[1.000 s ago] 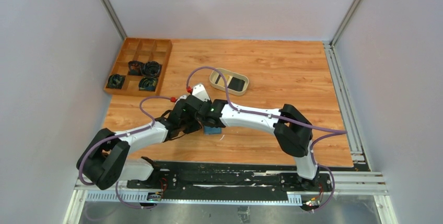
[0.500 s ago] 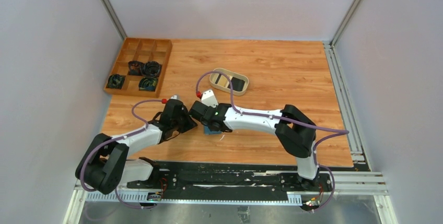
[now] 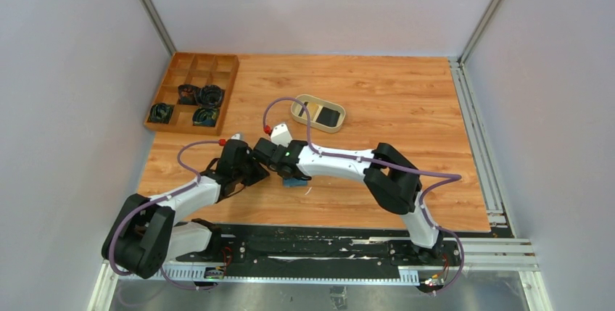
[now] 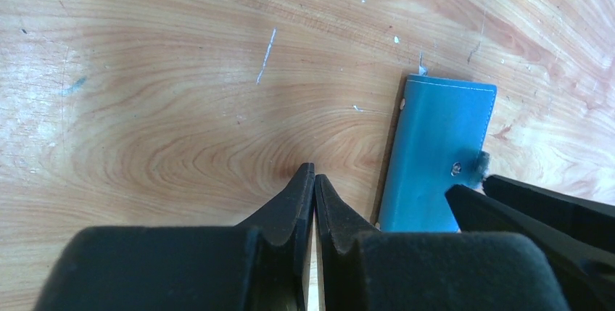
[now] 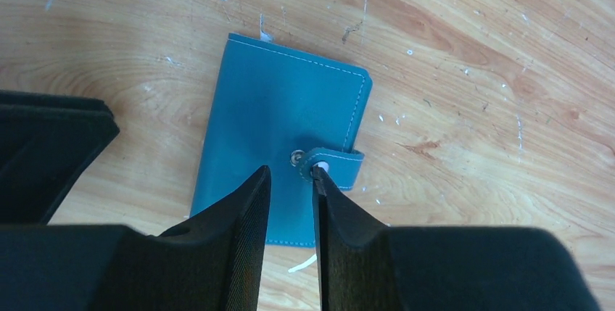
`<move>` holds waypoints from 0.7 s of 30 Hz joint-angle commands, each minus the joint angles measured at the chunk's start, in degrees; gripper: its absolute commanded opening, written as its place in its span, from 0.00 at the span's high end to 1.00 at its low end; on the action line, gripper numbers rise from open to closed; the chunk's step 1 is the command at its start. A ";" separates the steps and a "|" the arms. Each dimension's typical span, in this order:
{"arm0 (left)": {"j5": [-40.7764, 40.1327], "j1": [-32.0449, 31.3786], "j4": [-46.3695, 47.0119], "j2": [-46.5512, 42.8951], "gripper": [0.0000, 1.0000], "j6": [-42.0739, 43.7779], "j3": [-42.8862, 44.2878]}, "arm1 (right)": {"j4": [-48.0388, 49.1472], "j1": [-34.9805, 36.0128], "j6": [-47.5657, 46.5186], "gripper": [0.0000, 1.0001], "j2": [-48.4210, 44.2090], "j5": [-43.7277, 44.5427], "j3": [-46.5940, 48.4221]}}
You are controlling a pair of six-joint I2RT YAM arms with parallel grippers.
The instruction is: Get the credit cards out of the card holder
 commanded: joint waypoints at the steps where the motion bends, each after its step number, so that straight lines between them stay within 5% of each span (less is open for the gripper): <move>1: 0.81 0.53 -1.47 -0.44 0.90 1.18 -1.27 | -3.67 -0.55 0.68 0.69 3.05 3.03 2.14; 21: 1.25 0.62 -1.87 -0.37 0.90 1.56 -0.85 | -2.79 -0.70 -1.21 0.72 3.05 5.30 3.12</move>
